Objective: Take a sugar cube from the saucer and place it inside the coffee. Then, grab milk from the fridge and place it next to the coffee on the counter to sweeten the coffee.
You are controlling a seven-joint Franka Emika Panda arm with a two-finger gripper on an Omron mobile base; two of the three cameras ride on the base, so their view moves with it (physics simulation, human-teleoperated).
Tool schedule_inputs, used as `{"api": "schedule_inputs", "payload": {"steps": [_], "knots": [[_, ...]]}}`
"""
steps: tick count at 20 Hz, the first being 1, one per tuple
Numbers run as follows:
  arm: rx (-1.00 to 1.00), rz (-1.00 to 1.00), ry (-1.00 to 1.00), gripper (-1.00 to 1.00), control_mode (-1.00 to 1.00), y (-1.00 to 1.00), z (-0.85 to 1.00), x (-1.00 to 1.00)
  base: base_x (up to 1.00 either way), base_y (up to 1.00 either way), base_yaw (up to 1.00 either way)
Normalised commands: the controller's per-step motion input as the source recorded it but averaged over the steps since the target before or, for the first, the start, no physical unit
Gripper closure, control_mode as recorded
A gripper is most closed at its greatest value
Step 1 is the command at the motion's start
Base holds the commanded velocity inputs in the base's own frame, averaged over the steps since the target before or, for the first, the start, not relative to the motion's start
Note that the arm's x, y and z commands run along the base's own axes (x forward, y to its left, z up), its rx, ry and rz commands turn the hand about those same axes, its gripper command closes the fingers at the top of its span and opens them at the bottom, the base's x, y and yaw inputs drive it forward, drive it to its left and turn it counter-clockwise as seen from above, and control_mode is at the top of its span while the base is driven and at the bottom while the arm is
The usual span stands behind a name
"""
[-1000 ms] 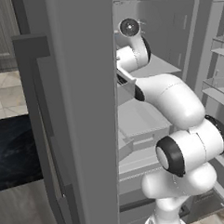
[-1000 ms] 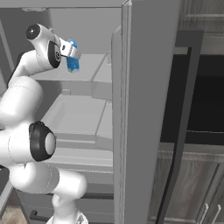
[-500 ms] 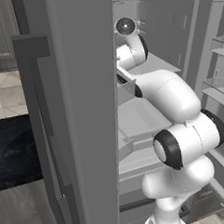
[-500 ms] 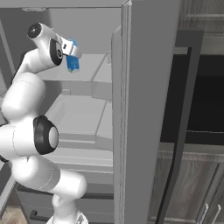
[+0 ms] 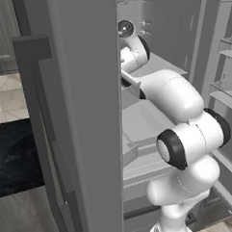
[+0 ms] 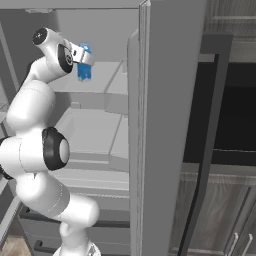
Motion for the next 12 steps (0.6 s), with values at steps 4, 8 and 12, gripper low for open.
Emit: {"api": "schedule_inputs", "payload": {"steps": [4,8,12], "knots": [[-0.02,-0.01,0.0,1.0,-1.0,0.0,-0.01,0.01,0.0,0.0,0.0],[0.0,0.0,-0.02,1.0,-1.0,0.0,0.0,0.0,0.0,0.0,0.0],[0.0,0.0,0.0,1.0,-1.0,-0.01,0.0,0.0,0.0,0.0,0.0]]}}
